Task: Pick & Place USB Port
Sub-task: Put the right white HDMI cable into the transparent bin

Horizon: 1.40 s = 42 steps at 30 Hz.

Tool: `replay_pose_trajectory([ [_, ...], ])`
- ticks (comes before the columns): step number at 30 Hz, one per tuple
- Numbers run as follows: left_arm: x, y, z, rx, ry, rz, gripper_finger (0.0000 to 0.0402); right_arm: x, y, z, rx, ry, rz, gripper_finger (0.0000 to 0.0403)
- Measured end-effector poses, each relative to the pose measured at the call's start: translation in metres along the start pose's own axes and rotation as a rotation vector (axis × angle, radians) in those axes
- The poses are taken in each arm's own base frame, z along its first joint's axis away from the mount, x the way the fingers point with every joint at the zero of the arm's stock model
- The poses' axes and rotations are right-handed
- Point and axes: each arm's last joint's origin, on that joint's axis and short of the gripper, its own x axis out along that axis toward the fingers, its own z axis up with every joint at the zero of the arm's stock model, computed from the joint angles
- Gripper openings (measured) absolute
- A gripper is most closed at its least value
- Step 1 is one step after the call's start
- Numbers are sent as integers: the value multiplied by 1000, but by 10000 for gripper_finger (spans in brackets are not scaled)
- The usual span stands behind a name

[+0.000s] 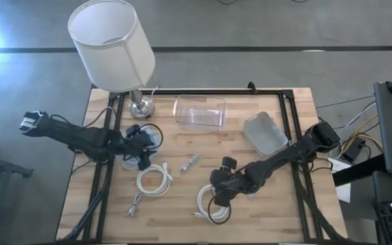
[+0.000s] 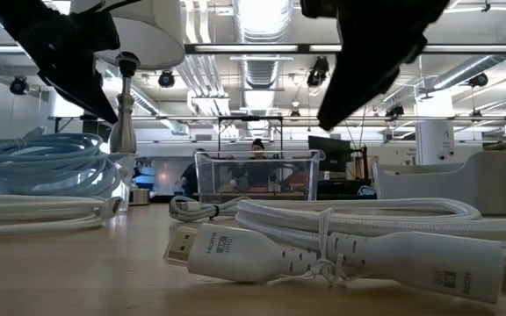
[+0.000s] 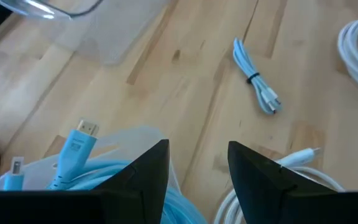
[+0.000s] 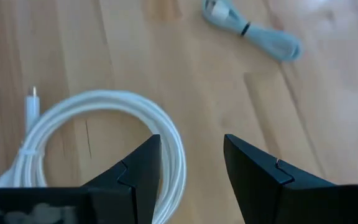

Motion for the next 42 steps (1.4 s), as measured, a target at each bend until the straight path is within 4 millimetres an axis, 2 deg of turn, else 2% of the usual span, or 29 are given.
replay_pose_trajectory([
  [5,4,-3,2,-6,-12,-4,168,11,-3,-14,49,41,45,171],
  [13,6,-5,5,-13,-26,-18,168,31,-10,-37,85,5,83,171],
  [19,5,-10,11,14,-62,-123,168,39,-15,-50,90,-2,92,171],
  [28,4,-13,16,36,-108,-161,168,48,-20,-64,134,-26,134,171],
  [42,4,-13,15,37,-107,-160,167,67,-19,-76,72,1,101,166],
])
